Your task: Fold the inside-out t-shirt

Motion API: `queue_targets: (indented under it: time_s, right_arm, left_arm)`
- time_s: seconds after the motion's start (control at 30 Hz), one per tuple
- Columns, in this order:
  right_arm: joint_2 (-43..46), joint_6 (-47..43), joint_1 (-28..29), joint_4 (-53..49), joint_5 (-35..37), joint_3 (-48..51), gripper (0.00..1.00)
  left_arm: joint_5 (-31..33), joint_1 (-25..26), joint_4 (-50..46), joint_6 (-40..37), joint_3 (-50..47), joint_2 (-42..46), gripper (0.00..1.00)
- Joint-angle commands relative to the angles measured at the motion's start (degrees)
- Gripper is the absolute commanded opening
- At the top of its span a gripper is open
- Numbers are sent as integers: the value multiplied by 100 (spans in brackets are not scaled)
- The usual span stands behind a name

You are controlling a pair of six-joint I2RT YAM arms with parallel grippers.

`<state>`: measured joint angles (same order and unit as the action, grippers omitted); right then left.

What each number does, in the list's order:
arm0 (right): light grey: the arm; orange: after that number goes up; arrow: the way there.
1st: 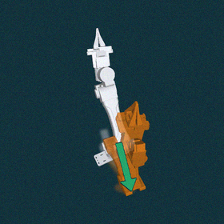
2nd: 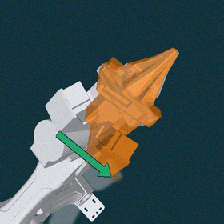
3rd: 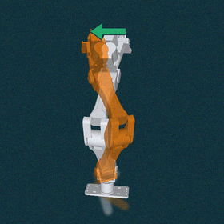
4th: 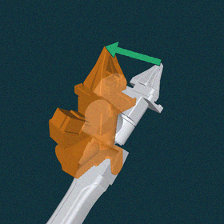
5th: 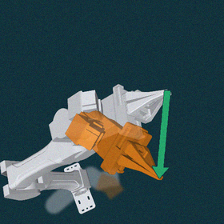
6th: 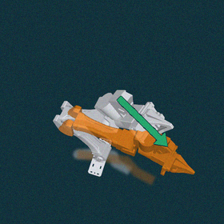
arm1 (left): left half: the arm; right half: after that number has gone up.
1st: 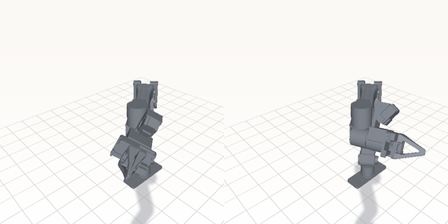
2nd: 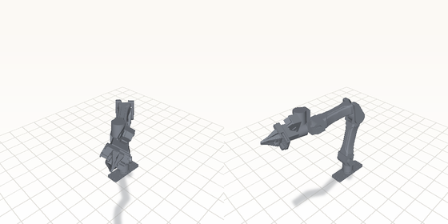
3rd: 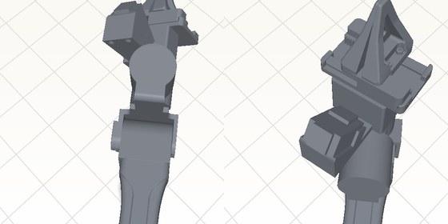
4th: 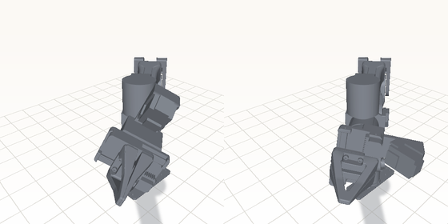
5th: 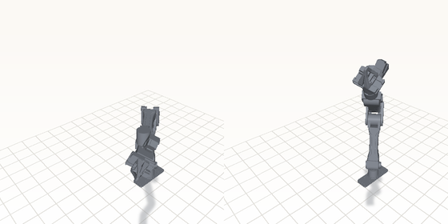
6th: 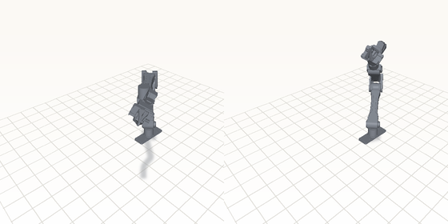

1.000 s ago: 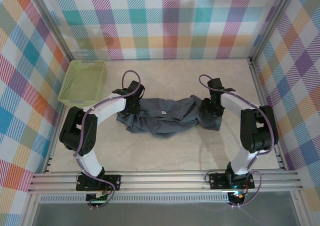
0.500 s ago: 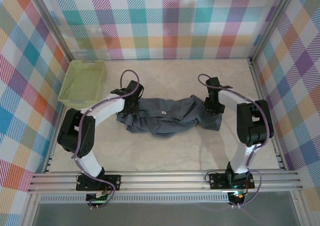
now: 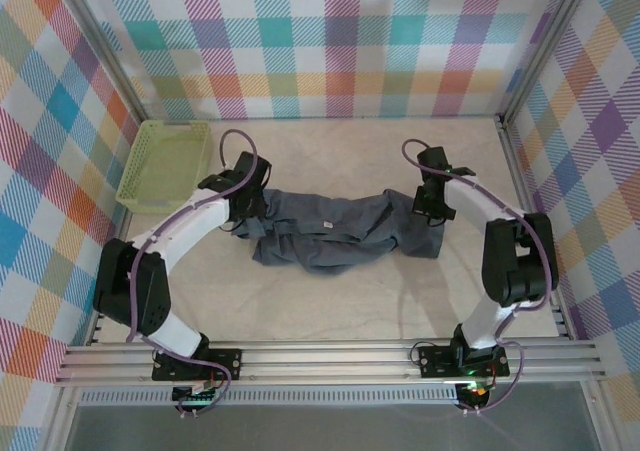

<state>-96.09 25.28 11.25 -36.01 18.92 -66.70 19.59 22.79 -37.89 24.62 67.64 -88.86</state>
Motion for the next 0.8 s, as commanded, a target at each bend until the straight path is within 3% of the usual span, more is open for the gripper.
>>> queue_targets:
  time_s: [0.0,0.17,0.37,0.6,0.77]
  right_arm:
    - [948,106,-46,-384,259,88,0]
    - [2507,92,-222,-876,253,-283,0]
    - [3736,-56,-428,-1426,110,-1293,0]
    - [4592,-213,-431,-1766,212,-2600,0]
    - [4993,-386,-428,-1894,320,-3603,0]
  left_arm:
    - [153,-113,-334,80,-7,677,0]
    - [169,-337,-410,188,72,1947,0]
    - [185,-494,-437,203,583,3302,0]
    - [-38,-496,-509,4,1530,4236,0]
    - [-671,-496,-441,-136,2164,4738,0]
